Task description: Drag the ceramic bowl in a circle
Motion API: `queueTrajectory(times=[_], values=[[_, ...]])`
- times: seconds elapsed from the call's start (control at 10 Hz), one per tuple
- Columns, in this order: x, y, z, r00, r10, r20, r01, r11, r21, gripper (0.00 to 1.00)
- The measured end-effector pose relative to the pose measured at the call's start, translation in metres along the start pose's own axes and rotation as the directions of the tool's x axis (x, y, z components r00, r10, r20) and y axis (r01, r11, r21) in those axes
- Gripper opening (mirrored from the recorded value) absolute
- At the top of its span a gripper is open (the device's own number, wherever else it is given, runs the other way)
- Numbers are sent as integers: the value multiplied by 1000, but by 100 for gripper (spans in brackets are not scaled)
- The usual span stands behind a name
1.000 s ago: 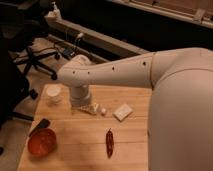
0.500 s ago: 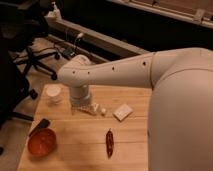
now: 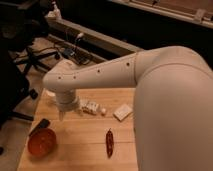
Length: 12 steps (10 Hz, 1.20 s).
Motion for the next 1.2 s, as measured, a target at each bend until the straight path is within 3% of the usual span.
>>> queueTrajectory(times=[0.2,0.5,0.8,1.1,1.2], values=[[5,43,15,991,-132,26,132,991,-15,65],[11,80,32,968,-242,62,244,969,-39,65],[18,91,54,939,-337,71,340,940,-38,65],[24,94,80,896,-442,42,444,895,-47,65],[24,93,86,891,-452,34,453,890,-50,65]])
